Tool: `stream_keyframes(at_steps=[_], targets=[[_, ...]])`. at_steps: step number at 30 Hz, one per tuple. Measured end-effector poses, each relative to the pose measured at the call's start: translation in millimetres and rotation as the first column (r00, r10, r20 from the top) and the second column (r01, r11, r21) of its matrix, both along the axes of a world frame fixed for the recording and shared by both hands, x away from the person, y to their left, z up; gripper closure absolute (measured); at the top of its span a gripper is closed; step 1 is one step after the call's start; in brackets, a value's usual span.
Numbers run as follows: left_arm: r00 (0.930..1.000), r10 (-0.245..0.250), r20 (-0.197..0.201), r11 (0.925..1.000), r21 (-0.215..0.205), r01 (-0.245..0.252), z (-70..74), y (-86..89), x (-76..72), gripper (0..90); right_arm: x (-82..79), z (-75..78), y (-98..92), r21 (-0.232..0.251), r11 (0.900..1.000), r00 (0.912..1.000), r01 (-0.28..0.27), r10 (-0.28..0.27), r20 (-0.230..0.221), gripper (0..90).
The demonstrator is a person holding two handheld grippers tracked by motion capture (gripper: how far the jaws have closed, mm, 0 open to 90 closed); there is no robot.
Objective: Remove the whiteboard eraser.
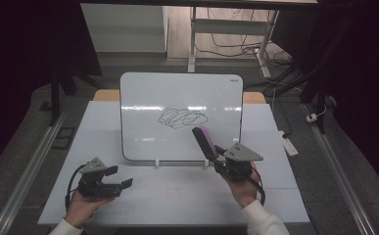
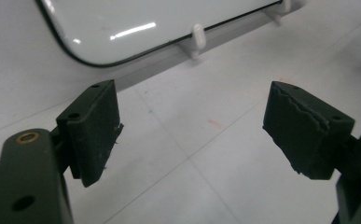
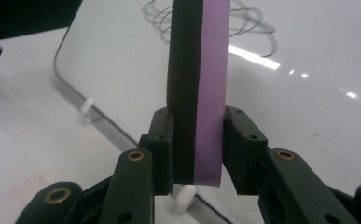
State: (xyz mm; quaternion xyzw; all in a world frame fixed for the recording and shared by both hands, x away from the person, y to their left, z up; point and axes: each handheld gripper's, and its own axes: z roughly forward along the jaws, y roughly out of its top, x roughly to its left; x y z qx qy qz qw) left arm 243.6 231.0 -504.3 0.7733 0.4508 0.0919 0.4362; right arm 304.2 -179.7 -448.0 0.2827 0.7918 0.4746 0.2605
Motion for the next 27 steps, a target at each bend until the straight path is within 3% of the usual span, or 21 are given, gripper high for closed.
stream_keyframes(at_steps=[6, 14, 20, 27], targets=[[0.9987, -0.051, -0.010, 0.9985, -0.023, 0.051, 7.3, -15.7, 8.4, 20.3, -4.4, -11.6, 10.0, -0.042, 0.998, 0.9985, -0.052, 0.052, -0.018, 64.9], [0.9934, -0.114, -0.012, 0.9928, -0.038, 0.113, 17.5, -36.3, 19.4, 20.9, -7.1, -15.9, 17.2, -0.051, 0.994, 0.9950, -0.096, 0.094, -0.034, 64.9], [0.9822, -0.187, -0.018, 0.9811, -0.054, 0.186, 33.2, -57.3, 33.5, 18.9, -11.3, -22.6, 26.5, -0.090, 0.985, 0.9890, -0.146, 0.143, -0.040, 64.9], [0.9745, -0.224, -0.013, 0.9719, -0.076, 0.223, 45.6, -73.5, 45.5, 18.2, -15.5, -29.9, 37.2, -0.119, 0.974, 0.9809, -0.192, 0.188, -0.051, 64.9]])
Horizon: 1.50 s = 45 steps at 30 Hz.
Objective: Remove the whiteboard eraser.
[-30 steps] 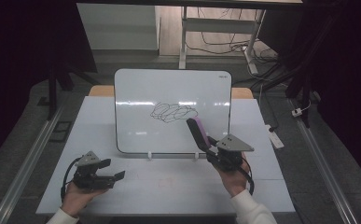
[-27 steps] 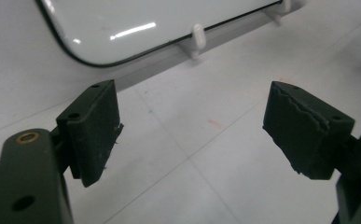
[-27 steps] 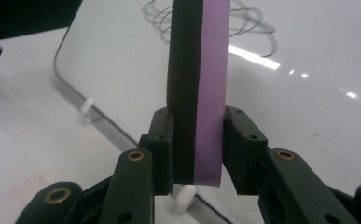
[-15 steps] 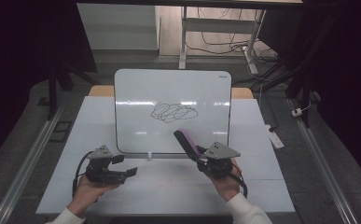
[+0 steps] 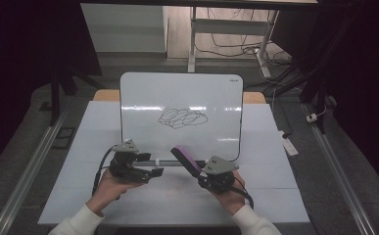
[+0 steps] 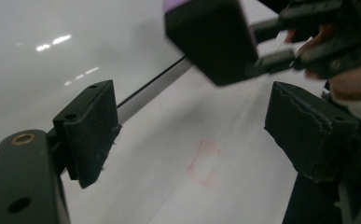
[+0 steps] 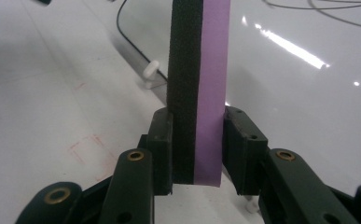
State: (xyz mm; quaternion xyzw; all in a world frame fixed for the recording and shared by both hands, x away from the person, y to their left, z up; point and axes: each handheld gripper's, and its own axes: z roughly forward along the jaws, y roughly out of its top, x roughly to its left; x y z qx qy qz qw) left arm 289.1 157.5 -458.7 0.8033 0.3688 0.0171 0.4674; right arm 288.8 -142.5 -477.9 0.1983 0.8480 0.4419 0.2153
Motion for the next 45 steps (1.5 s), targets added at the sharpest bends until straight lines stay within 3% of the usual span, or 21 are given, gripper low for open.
stream_keyframes(at_steps=[10, 16, 18, 23, 33, 36, 38, 42, 45], targets=[[0.9983, -0.036, -0.045, 0.9990, -0.026, 0.035, 0.8, -16.1, 20.5, 18.1, -8.9, -9.4, 17.6, -0.054, 0.996, 0.9972, -0.070, 0.071, 0.023, 64.7], [0.9970, -0.043, -0.065, 0.9990, 0.005, 0.043, -4.1, -19.9, 26.4, 20.6, -12.8, -12.7, 22.4, -0.082, 0.993, 0.9948, -0.082, 0.087, 0.054, 64.6], [0.9953, -0.053, -0.080, 0.9984, 0.013, 0.055, -6.8, -21.4, 28.5, 22.6, -14.3, -13.1, 23.2, -0.089, 0.992, 0.9933, -0.090, 0.095, 0.065, 64.6], [0.9868, -0.107, -0.122, 0.9943, -0.019, 0.105, -11.6, -24.2, 32.6, 31.7, -16.1, -14.3, 25.0, -0.096, 0.990, 0.9913, -0.099, 0.107, 0.077, 64.5], [0.9856, -0.116, -0.123, 0.9931, 0.004, 0.117, -13.2, -23.5, 31.3, 36.5, -17.9, -17.1, 26.5, -0.123, 0.986, 0.9891, -0.112, 0.122, 0.082, 62.8], [0.9857, -0.125, -0.113, 0.9919, 0.008, 0.127, -12.5, -23.6, 30.1, 36.9, -15.9, -17.4, 25.9, -0.096, 0.986, 0.9895, -0.135, 0.139, 0.039, 58.0], [0.9845, -0.149, -0.093, 0.9872, 0.044, 0.153, -11.8, -26.0, 27.1, 37.1, -14.0, -16.2, 25.3, -0.069, 0.986, 0.9885, -0.151, 0.151, 0.004, 50.6], [0.9809, -0.186, -0.058, 0.9796, 0.067, 0.189, -11.1, -26.1, 24.2, 37.2, -9.2, -8.8, 18.5, 0.031, 0.984, 0.9813, -0.175, 0.177, -0.077, 43.2], [0.9804, -0.191, -0.047, 0.9783, 0.073, 0.194, -10.9, -25.5, 23.4, 37.2, -3.9, -3.9, 9.5, 0.107, 0.977, 0.9718, -0.185, 0.198, -0.128, 38.4]])
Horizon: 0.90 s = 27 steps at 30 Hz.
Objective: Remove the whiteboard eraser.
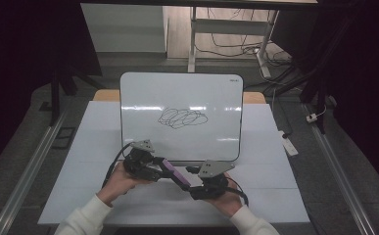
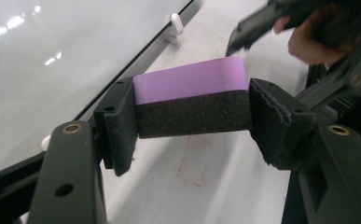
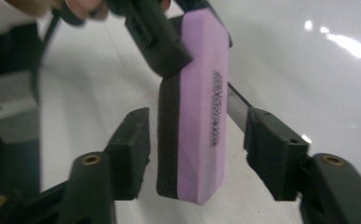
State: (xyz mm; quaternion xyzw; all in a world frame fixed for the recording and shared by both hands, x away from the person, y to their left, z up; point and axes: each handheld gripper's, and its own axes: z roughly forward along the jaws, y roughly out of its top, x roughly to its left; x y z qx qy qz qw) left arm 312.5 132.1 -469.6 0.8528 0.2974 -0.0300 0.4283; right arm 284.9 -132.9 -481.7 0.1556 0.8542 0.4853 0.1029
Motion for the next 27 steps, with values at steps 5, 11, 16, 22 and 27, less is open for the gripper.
stream_keyframes(at_steps=[5, 11, 16, 22, 27], targets=[[0.9997, -0.023, 0.011, 0.9997, 0.009, 0.023, 0.1, -1.4, -1.9, 37.2, 10.5, 4.1, -12.7, 0.081, 0.997, 0.9947, -0.013, 0.021, -0.101, 36.1], [0.9983, -0.048, 0.033, 0.9988, 0.000, 0.048, 2.0, -1.6, -4.4, 37.2, 16.5, 3.7, -16.8, 0.084, 0.996, 0.9897, -0.021, 0.033, -0.139, 34.3], [0.9956, -0.075, 0.057, 0.9968, -0.026, 0.076, 4.9, 1.2, -7.5, 37.2, 19.3, 2.7, -16.7, 0.087, 0.995, 0.9801, -0.057, 0.072, -0.185, 33.2], [0.9879, -0.130, 0.084, 0.9906, -0.032, 0.133, 7.8, 0.6, -12.5, 37.2, 23.1, -0.6, -15.2, 0.115, 0.989, 0.9597, -0.096, 0.123, -0.253, 31.7], [0.9785, -0.177, 0.107, 0.9824, -0.043, 0.182, 8.7, -2.0, -15.8, 37.2, 24.6, -5.1, -10.3, 0.138, 0.981, 0.9356, -0.137, 0.174, -0.307, 30.8]])
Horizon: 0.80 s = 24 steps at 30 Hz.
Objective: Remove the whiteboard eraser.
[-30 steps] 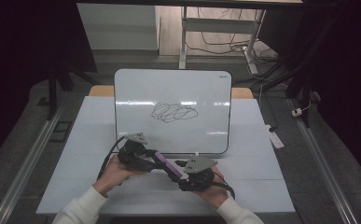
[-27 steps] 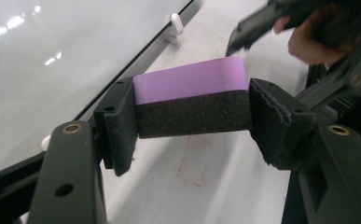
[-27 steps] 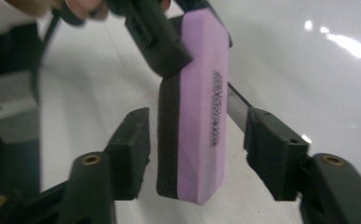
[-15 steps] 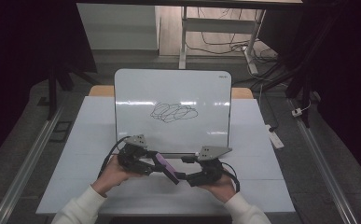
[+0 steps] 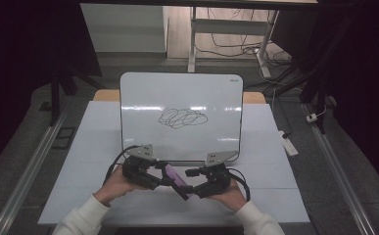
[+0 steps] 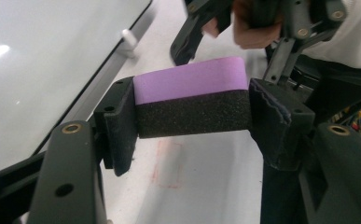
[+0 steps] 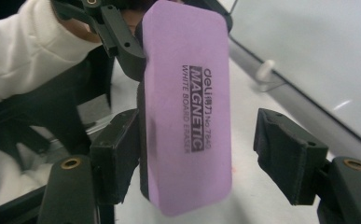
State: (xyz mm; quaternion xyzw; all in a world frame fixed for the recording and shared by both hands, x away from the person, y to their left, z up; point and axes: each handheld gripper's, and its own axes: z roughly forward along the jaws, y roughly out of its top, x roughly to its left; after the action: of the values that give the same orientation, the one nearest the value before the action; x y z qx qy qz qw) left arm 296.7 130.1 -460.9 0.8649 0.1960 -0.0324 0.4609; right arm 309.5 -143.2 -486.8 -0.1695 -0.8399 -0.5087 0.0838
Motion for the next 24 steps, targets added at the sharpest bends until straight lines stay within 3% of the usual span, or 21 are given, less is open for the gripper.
stream_keyframes(at_steps=[4, 9, 17, 24], targets=[[0.9992, -0.034, 0.021, 0.9994, -0.009, 0.034, 2.0, -1.9, -3.6, 37.2, -0.7, -3.1, 4.7, 0.002, 0.999, 0.9978, -0.047, 0.047, -0.046, 31.2], [0.9975, -0.059, 0.038, 0.9981, -0.014, 0.060, 3.0, -3.9, -6.0, 37.2, -1.6, -4.3, 6.5, 0.012, 0.996, 0.9938, -0.088, 0.089, -0.067, 36.4], [0.9985, -0.041, 0.035, 0.9988, -0.024, 0.042, 2.7, -1.8, -4.7, 36.5, -2.3, -2.0, 6.4, 0.012, 0.998, 0.9967, -0.061, 0.062, -0.052, 39.0], [0.9990, 0.038, 0.023, 0.9989, -0.027, -0.038, 1.4, 0.0, -3.1, 29.8, -2.3, 0.8, 5.2, -0.008, 1.000, 1.0000, -0.002, 0.002, 0.007, 39.4]])
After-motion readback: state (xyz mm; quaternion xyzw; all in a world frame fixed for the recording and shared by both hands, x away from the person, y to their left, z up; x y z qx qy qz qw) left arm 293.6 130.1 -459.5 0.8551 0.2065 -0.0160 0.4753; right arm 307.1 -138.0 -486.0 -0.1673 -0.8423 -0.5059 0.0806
